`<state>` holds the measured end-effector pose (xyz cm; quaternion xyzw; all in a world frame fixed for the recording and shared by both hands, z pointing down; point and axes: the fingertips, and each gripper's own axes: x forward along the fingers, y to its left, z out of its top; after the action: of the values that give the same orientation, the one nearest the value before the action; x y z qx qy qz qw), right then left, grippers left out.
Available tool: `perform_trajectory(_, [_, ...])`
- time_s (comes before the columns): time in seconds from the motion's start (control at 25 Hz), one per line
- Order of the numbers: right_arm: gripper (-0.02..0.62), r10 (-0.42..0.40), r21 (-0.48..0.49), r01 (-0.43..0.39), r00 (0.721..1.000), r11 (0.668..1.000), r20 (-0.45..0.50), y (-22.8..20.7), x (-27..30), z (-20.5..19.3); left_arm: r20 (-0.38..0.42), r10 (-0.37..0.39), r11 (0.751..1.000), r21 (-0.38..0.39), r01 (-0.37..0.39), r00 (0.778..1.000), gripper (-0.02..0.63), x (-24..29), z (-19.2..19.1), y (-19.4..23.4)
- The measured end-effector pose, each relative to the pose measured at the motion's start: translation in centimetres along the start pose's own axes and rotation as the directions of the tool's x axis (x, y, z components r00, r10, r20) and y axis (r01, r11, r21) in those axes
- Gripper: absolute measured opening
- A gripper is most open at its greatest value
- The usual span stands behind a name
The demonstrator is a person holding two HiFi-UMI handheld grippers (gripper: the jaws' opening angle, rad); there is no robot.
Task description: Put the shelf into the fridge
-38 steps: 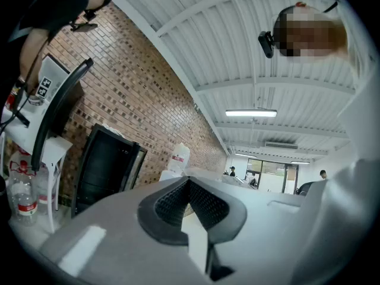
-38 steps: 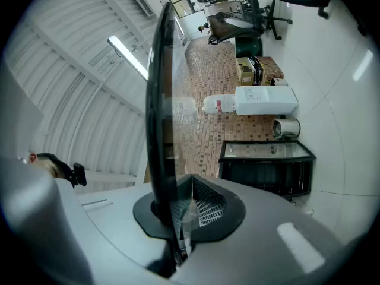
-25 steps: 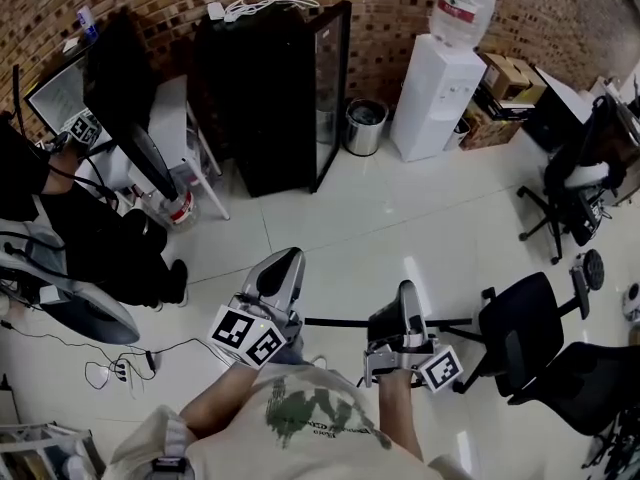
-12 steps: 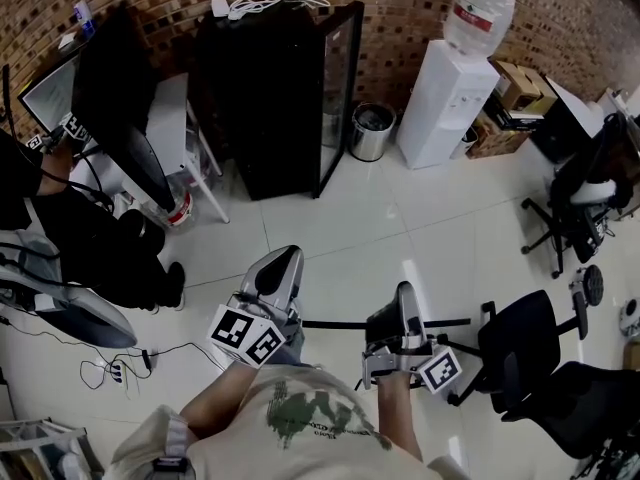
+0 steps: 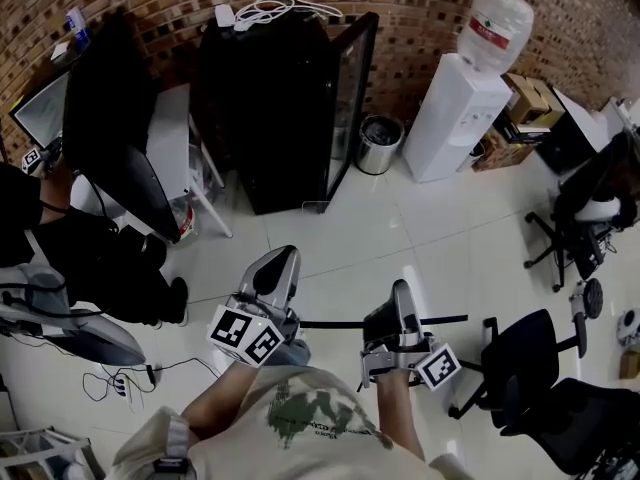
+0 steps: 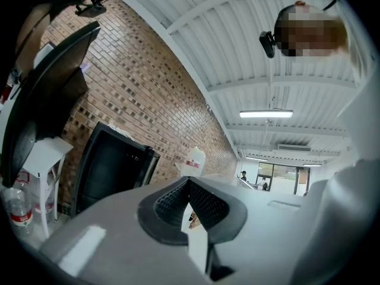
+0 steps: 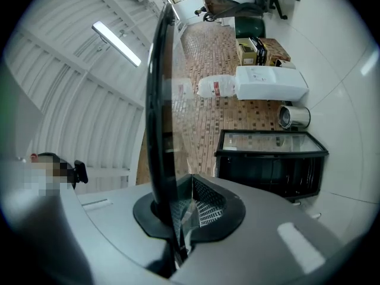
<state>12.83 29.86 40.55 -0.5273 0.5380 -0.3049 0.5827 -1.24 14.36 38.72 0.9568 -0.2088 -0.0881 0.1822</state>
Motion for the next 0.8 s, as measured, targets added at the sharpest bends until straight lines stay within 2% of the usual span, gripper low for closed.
perform_trajectory(0.32, [0.015, -0.028, 0.0, 0.028, 0.999, 1.0, -0.028, -1.9, 6.6, -2.0, 0.011, 0.024, 0.999, -0.025, -0.024, 1.0, -0.025, 2.8, 2.0, 5.9])
perform_trajectory(0.8, [0.015, -0.048, -0.004, 0.047, 0.995, 0.999, -0.083, -4.1, 13.7, -4.6, 0.065, 0.066, 0.998, -0.026, -0.065, 0.996, -0.025, 4.2, 4.5, 12.3])
